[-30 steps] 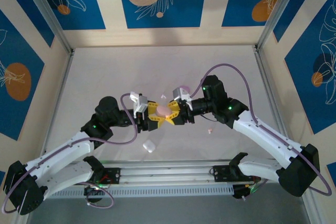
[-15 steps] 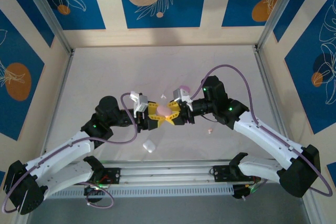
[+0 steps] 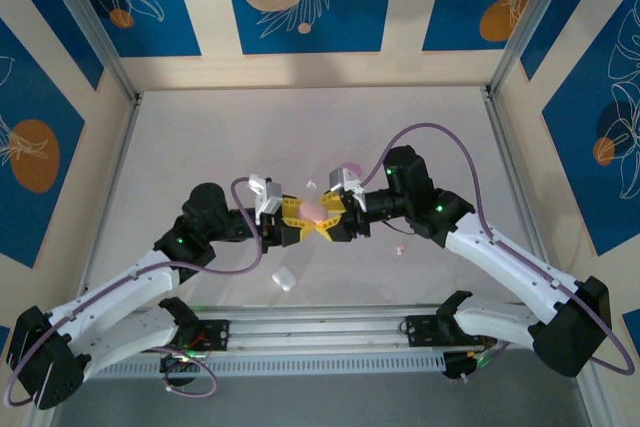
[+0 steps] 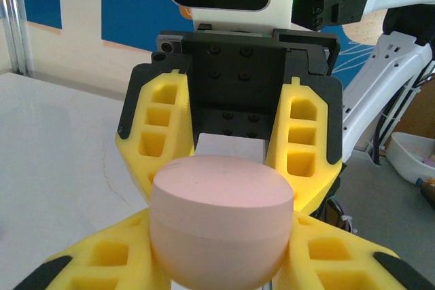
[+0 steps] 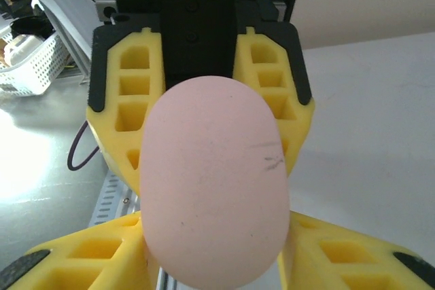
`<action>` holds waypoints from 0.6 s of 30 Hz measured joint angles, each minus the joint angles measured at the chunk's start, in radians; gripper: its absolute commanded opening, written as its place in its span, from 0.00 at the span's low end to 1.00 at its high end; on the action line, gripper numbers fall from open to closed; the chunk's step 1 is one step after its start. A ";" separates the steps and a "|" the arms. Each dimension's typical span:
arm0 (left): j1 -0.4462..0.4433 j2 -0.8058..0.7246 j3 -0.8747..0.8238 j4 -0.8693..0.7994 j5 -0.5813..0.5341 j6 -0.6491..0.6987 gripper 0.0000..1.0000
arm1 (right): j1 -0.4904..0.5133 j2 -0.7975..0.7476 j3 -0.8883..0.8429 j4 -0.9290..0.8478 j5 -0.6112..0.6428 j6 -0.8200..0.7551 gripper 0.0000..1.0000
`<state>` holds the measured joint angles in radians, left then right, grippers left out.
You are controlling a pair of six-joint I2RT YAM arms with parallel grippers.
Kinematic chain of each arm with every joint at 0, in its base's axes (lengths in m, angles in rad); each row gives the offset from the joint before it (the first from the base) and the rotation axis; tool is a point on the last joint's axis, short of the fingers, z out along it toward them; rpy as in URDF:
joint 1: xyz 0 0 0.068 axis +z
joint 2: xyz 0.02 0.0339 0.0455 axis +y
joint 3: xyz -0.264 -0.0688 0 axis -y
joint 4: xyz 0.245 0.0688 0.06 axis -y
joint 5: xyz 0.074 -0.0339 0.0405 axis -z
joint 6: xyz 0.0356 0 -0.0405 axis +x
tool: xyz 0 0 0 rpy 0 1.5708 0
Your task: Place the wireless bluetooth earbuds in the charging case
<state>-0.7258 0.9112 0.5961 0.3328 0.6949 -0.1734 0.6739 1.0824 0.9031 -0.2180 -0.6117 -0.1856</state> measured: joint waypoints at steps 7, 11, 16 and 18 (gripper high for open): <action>0.000 0.000 0.000 0.010 -0.016 0.000 0.26 | -0.012 -0.001 0.007 -0.011 0.001 0.109 0.48; 0.000 0.000 0.000 0.017 -0.023 0.000 0.26 | -0.021 0.001 0.009 -0.011 -0.012 0.156 0.49; 0.000 0.000 0.000 0.020 -0.026 0.000 0.26 | -0.040 0.002 0.010 -0.010 -0.044 0.200 0.51; 0.000 0.000 0.000 0.021 -0.027 0.000 0.26 | -0.045 0.002 0.010 -0.010 -0.051 0.213 0.51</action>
<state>-0.7258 0.9112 0.5961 0.3534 0.6682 -0.1734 0.6292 1.0847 0.9134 -0.2279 -0.6632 0.0273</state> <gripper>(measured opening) 0.323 0.504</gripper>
